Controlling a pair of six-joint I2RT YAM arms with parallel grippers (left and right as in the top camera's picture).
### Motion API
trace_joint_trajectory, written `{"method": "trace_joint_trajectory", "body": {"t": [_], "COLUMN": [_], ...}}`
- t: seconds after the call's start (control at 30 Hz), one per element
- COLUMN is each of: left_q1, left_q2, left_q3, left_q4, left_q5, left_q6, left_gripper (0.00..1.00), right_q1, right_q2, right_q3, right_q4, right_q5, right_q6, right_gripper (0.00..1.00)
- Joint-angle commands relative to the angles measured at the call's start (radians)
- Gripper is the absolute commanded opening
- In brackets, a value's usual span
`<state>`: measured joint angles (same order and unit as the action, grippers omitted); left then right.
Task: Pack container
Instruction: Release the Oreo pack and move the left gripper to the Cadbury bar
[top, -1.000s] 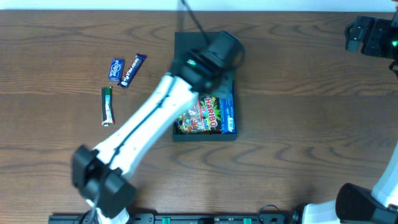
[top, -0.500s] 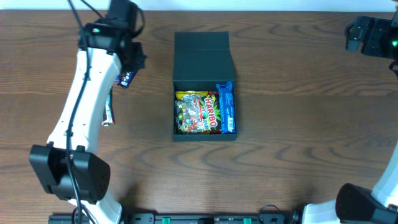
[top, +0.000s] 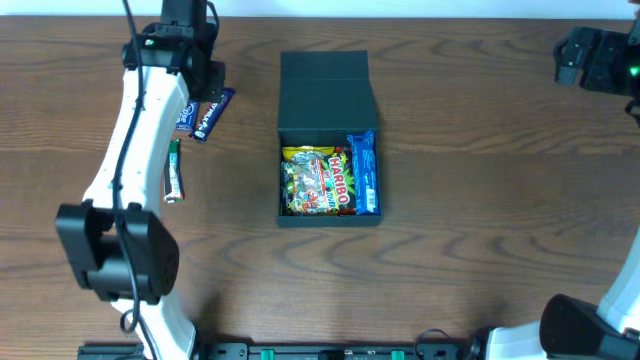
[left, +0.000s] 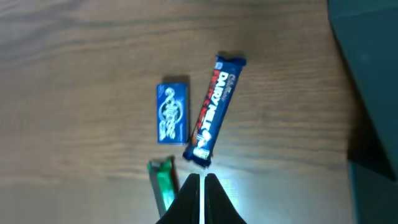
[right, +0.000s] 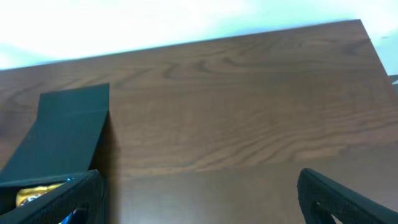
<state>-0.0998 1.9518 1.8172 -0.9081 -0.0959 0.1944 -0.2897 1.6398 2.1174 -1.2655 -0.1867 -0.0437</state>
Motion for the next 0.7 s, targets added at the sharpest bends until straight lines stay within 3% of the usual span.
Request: {"method": "trace_joint_trajectory", "body": {"t": [0.0,0.2,0.23,0.27,0.3,0.67], "left_q1": [0.003,0.008,0.01,0.012,0.014,0.067], "left_q2": [0.079,0.203,0.219,0.234,0.245,0.317], "left_q3": [-0.004,-0.004,-0.004,-0.004,-0.004,-0.004], "left_q4": [0.029,0.148,0.161,0.172,0.179,0.198], "left_q5": [0.049,0.048,0.048,0.048,0.048,0.126], "left_q6": [0.17,0.199,0.198,0.198,0.198,0.199], "left_gripper": [0.06,0.07,0.26,0.51,0.61,0.65], "right_q1": [-0.004,-0.004,-0.004,-0.004,-0.004,-0.004], "right_q2": [-0.002,-0.002,-0.002,-0.002,-0.002,-0.002], "right_q3": [-0.006,-0.006,-0.006,-0.006,-0.006,-0.006], "right_q4": [-0.019,-0.064,-0.071,-0.076,-0.082,-0.132], "right_q5": [-0.005,-0.005,-0.005,-0.005,-0.005,-0.005], "right_q6": [0.013,0.013,0.013,0.013,0.013,0.014], "right_gripper": [0.99,0.99,0.99,0.99,1.0,0.99]}}
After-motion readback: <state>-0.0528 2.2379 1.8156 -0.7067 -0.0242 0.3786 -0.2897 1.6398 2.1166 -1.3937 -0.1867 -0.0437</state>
